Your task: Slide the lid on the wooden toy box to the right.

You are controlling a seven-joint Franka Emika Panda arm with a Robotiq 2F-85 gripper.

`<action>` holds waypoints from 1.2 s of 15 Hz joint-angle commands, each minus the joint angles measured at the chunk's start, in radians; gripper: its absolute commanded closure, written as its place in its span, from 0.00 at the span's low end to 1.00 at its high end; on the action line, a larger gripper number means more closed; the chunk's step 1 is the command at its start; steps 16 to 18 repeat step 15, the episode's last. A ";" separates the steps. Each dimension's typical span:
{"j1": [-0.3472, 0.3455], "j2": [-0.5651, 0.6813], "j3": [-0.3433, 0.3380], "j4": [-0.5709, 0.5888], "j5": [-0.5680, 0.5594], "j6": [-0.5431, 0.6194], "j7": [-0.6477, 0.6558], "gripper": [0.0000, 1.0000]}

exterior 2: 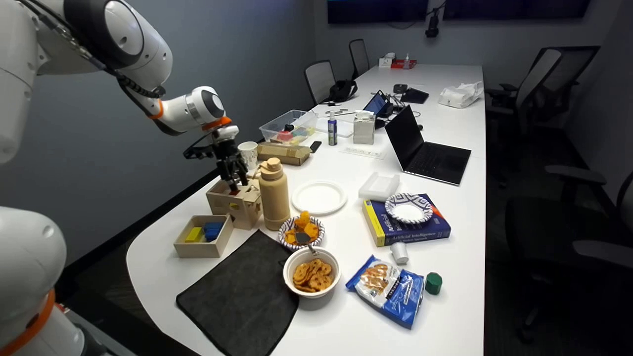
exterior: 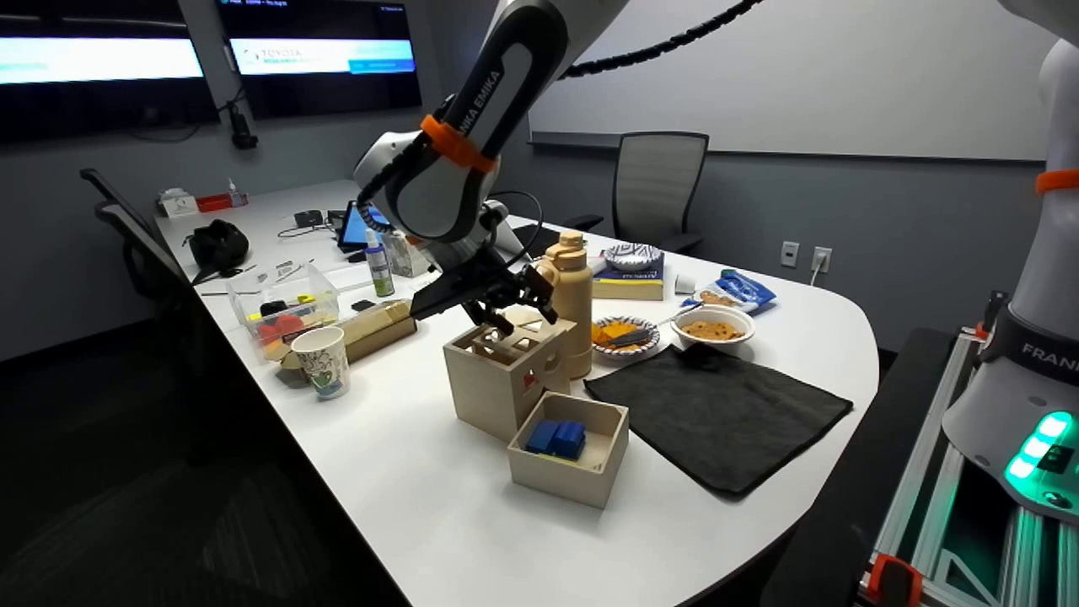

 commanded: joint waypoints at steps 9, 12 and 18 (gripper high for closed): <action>-0.018 -0.151 0.079 -0.110 0.009 0.135 -0.053 0.00; -0.017 -0.213 0.098 -0.158 0.003 0.183 -0.084 0.00; -0.020 -0.256 0.110 -0.191 0.008 0.203 -0.100 0.00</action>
